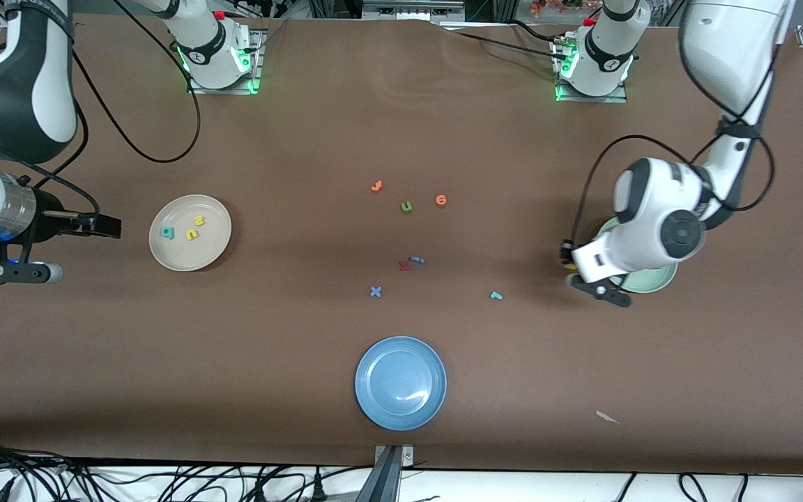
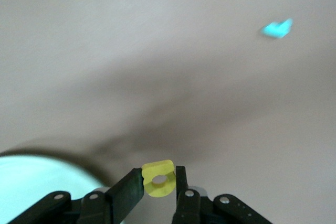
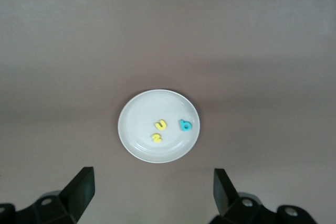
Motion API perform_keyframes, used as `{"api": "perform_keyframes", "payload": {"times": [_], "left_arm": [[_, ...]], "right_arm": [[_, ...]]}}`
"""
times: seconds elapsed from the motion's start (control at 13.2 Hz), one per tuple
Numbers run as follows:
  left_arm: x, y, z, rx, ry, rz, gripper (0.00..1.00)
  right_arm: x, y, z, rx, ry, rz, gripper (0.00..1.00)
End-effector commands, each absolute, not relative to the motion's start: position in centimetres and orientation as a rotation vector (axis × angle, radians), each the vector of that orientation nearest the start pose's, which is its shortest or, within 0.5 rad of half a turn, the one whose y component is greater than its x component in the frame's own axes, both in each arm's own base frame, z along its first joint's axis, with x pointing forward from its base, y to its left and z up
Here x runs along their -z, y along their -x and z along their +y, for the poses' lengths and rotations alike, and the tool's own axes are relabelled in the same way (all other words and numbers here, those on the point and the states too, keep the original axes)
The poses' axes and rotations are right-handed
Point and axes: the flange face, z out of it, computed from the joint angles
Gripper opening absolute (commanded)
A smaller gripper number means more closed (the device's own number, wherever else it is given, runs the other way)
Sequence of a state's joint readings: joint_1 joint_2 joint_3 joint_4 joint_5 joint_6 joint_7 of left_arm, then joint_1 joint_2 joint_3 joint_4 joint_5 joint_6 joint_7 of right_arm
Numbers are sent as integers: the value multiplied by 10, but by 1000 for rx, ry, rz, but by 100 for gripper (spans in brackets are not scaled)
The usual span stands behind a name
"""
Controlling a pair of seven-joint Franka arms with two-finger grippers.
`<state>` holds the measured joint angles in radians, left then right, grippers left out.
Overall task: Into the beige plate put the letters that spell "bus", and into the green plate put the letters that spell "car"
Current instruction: 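Place the a on the green plate while the right gripper returns to rest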
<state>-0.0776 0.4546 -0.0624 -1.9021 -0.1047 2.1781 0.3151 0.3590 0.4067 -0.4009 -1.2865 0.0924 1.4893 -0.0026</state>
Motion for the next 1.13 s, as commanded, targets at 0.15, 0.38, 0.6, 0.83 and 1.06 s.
{"api": "perform_keyframes", "payload": {"times": [0.15,0.38,0.6,0.83,1.06], "left_arm": [[-241,-580,-6,-331,3130,794,15],[-237,-578,6,-339,3131,787,58],[-241,-581,2,-322,3129,793,64],[-243,-584,-32,-295,3179,747,63],[-241,-593,-97,-208,3322,629,63]], "right_arm": [[-536,-647,-4,-239,3150,30,100],[-545,-628,12,-236,3161,124,100],[-548,-621,5,-233,3164,130,100],[-543,-616,12,-224,3161,115,100],[-539,-618,12,-228,3163,122,100]]}}
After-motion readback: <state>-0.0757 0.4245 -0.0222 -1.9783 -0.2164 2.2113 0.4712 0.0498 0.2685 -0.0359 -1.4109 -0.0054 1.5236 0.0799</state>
